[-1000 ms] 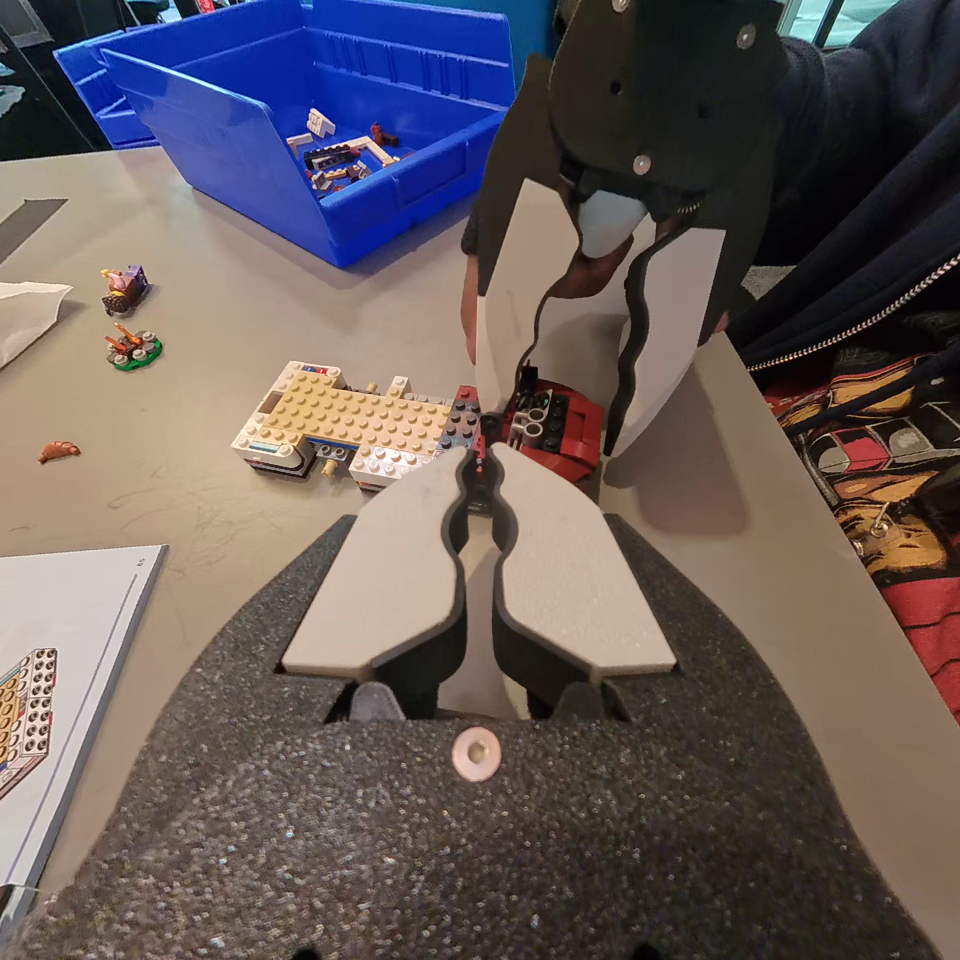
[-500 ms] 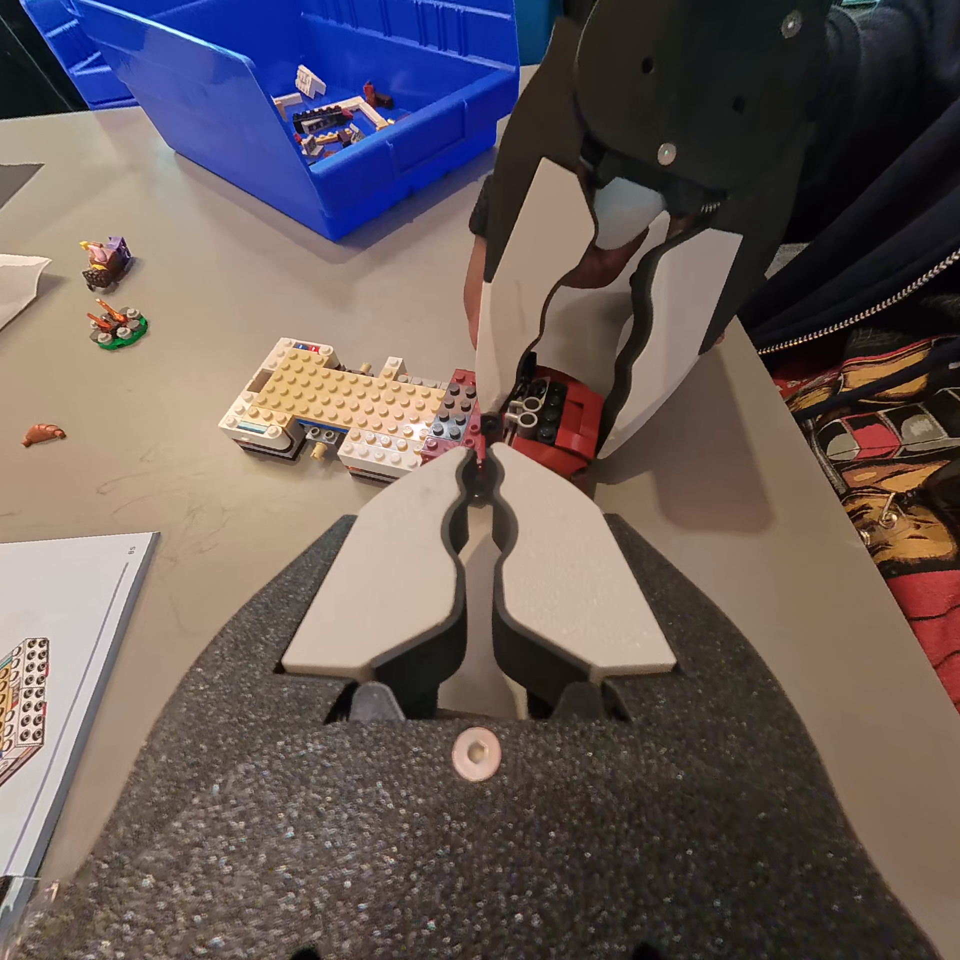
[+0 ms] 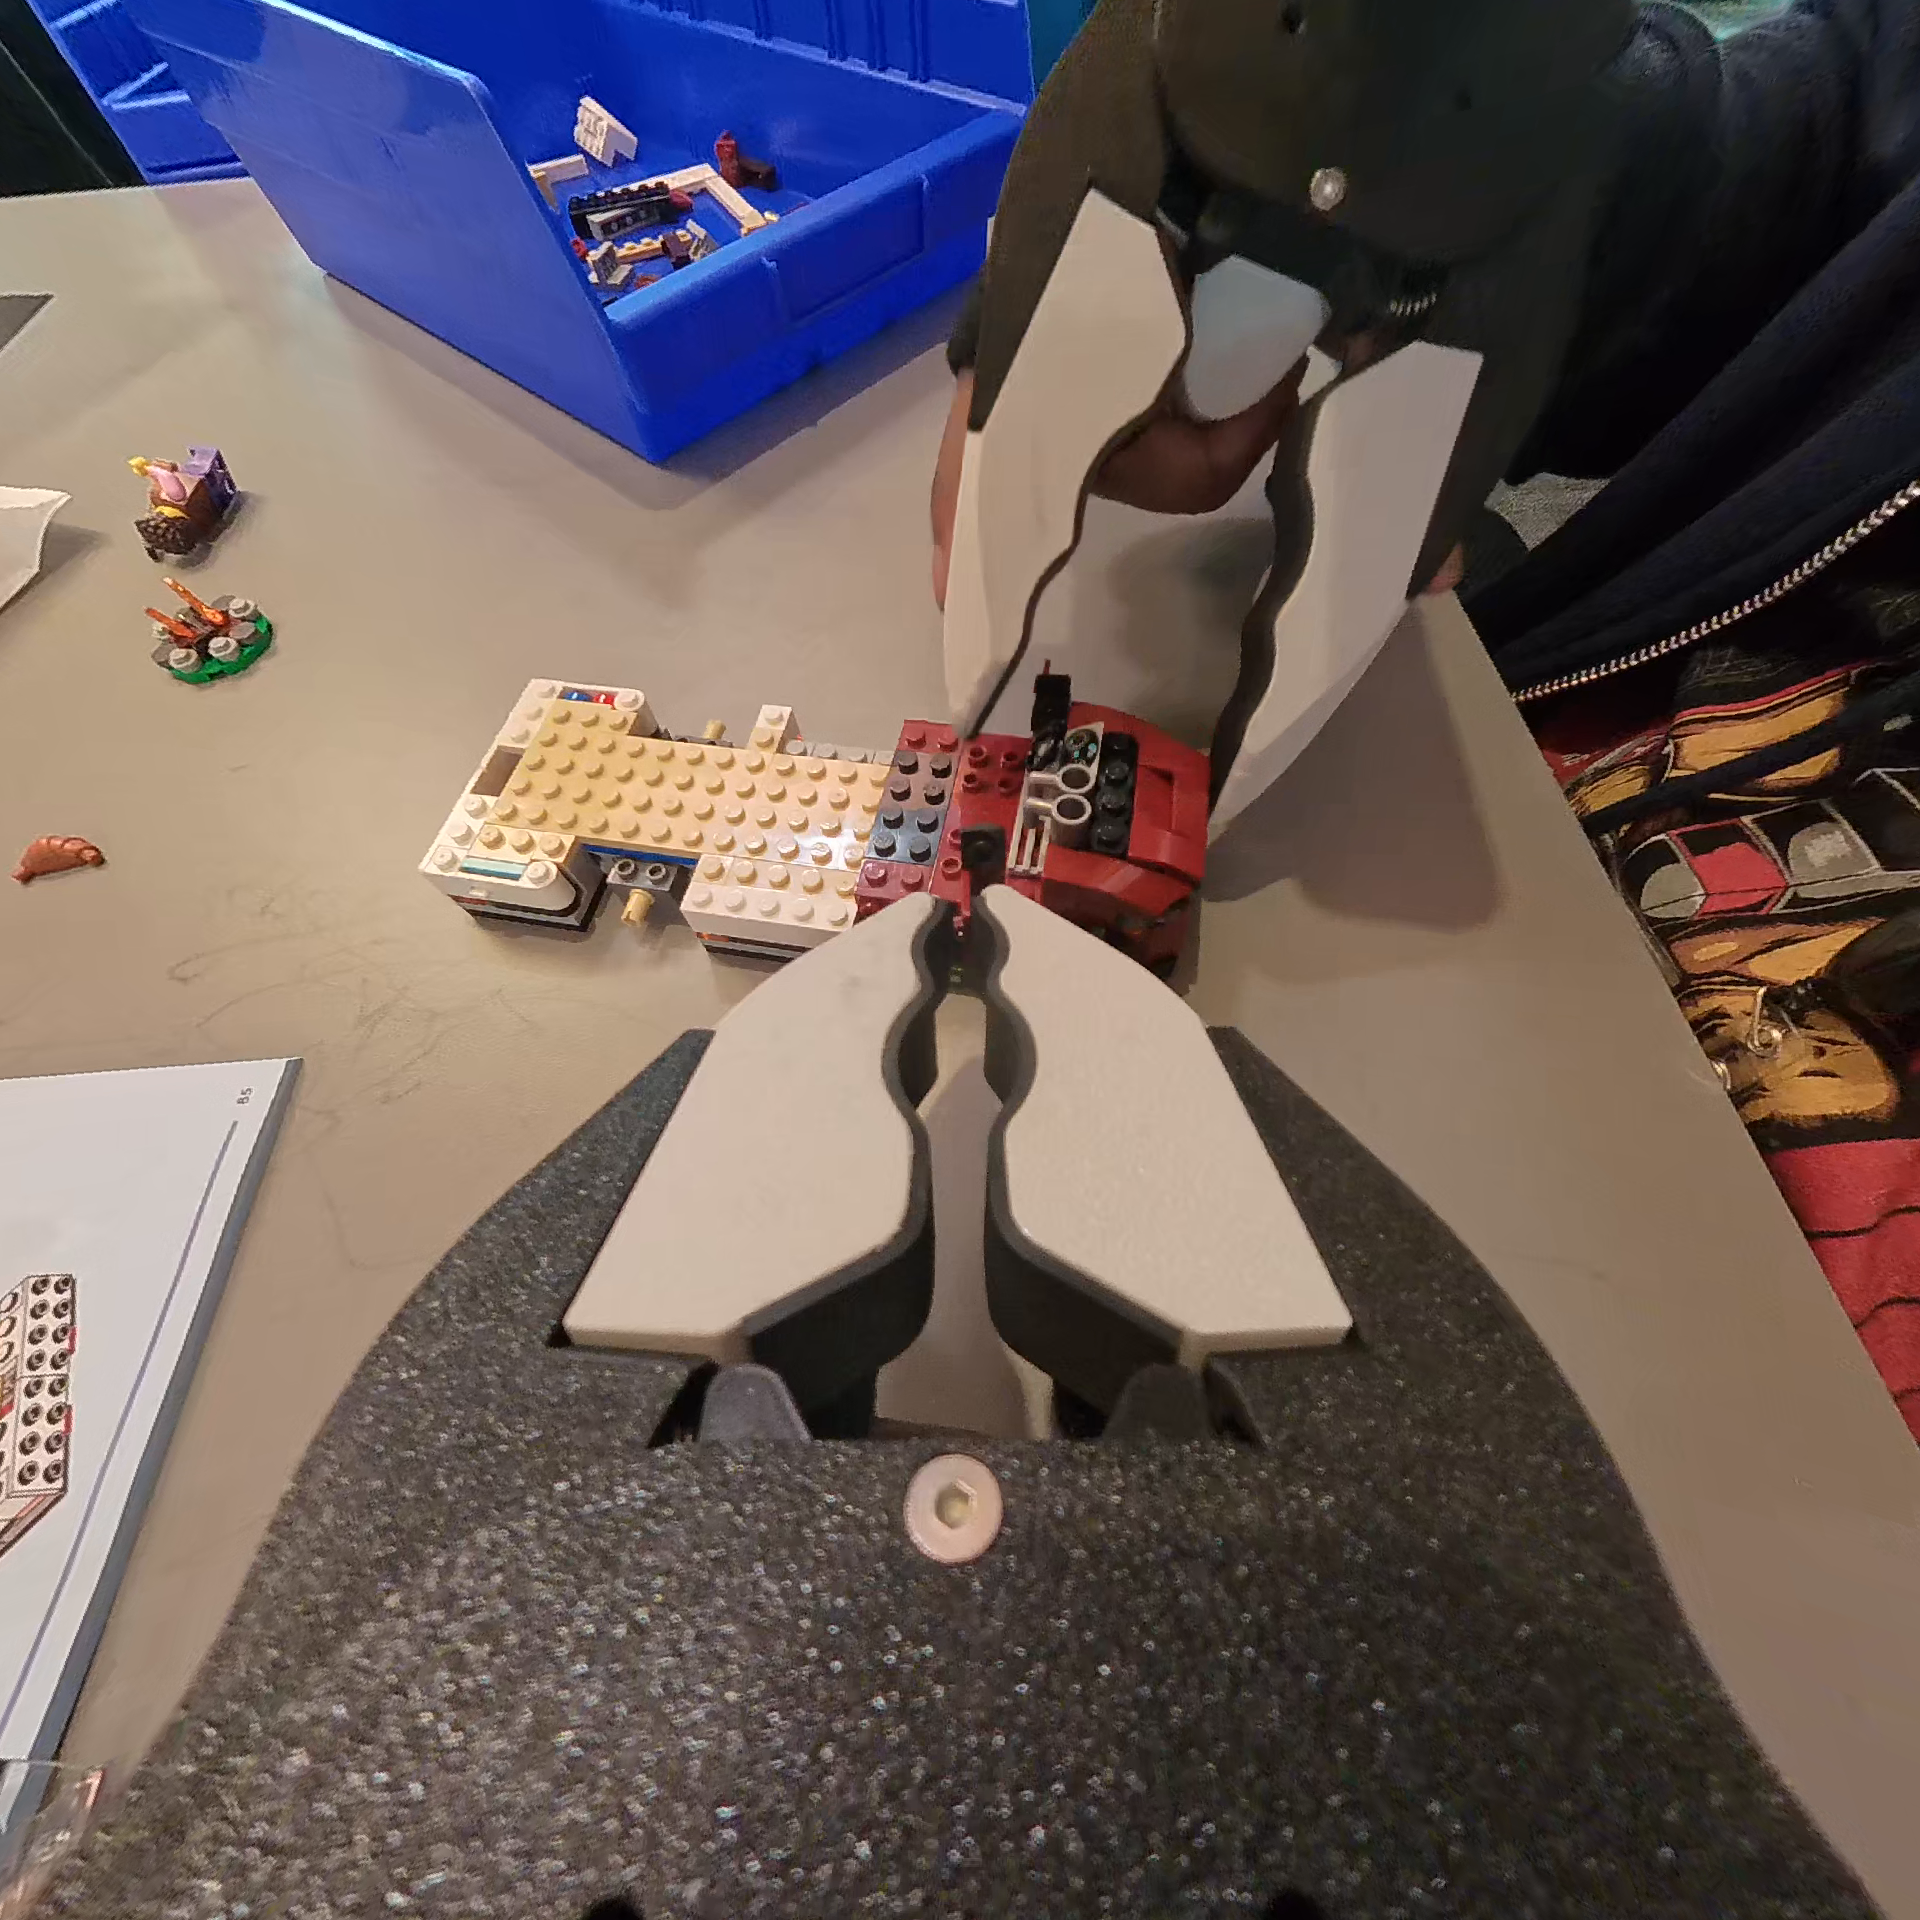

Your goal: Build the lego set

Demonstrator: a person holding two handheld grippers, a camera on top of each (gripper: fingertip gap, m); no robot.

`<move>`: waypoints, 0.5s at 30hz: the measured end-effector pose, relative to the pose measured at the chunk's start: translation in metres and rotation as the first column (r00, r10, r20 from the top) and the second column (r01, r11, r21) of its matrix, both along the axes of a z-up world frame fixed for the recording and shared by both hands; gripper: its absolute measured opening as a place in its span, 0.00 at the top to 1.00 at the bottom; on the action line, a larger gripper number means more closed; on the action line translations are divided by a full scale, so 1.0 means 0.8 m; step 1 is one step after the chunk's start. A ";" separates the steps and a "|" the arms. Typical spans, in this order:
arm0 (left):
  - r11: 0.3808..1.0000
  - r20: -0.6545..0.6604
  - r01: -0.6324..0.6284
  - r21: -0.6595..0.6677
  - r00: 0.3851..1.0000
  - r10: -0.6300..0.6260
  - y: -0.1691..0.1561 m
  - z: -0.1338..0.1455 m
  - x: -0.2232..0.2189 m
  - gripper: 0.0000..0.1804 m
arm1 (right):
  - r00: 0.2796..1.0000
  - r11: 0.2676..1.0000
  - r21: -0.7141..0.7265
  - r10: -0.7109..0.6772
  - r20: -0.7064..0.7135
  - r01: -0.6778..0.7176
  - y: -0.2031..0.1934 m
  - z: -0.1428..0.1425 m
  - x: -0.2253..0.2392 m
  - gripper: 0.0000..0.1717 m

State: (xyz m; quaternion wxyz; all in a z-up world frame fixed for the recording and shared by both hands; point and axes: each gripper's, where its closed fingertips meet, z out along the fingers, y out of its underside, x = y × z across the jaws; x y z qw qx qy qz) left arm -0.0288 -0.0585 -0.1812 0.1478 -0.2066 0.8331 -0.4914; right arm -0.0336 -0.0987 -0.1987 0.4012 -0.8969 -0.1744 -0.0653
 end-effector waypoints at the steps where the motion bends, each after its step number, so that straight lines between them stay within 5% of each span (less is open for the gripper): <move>1: 1.000 0.001 0.000 -0.002 1.000 0.000 0.000 0.000 0.000 0.98 | 1.000 1.000 0.007 -0.010 -0.021 0.011 -0.003 0.000 0.001 0.69; 15: 1.000 -0.007 -0.009 -0.005 1.000 0.009 0.002 0.000 0.001 0.98 | 0.994 0.998 0.038 0.050 -0.097 -0.046 0.001 -0.007 -0.004 0.72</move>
